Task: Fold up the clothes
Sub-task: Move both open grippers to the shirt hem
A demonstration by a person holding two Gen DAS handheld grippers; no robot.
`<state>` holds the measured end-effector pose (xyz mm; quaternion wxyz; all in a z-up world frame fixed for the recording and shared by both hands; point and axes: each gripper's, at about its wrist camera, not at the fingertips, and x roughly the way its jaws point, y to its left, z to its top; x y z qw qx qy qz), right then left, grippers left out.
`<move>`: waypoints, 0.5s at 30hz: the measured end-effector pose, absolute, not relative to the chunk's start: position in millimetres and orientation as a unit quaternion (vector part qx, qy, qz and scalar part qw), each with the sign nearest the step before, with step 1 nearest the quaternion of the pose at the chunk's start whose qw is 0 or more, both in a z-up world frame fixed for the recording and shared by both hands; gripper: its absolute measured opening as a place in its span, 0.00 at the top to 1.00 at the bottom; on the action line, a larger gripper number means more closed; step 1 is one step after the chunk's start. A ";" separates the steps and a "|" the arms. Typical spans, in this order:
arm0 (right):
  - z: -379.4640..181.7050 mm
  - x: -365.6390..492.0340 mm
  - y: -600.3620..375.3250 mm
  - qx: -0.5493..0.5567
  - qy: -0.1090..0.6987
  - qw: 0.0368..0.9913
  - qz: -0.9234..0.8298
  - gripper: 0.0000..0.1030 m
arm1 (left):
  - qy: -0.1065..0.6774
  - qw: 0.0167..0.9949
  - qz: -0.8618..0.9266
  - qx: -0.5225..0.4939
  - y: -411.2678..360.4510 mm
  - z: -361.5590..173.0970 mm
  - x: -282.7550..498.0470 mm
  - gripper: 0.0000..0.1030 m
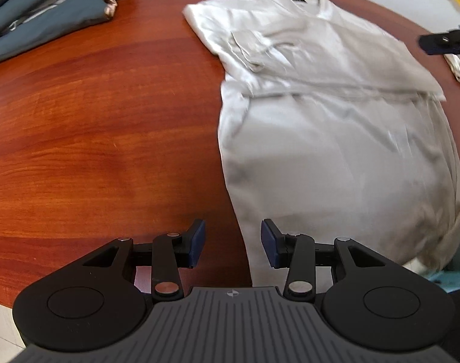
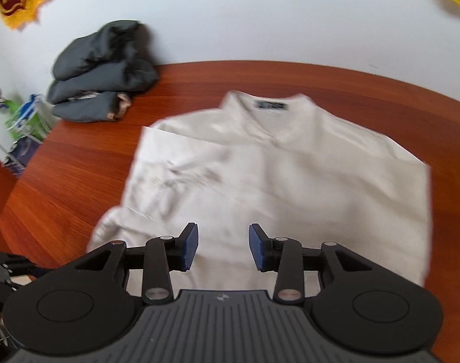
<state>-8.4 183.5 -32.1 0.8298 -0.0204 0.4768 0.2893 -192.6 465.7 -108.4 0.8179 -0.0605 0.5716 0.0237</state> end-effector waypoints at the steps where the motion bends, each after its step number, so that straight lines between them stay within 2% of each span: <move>1: -33.2 -14.3 172.2 -0.020 0.480 0.831 0.280 0.57 | 0.573 0.817 0.023 -0.058 464.1 -109.0 -196.3 0.58; 15: -75.2 -110.4 51.8 -0.006 0.525 0.821 0.222 0.55 | 0.557 0.822 0.073 -0.089 430.8 -115.2 -255.2 0.58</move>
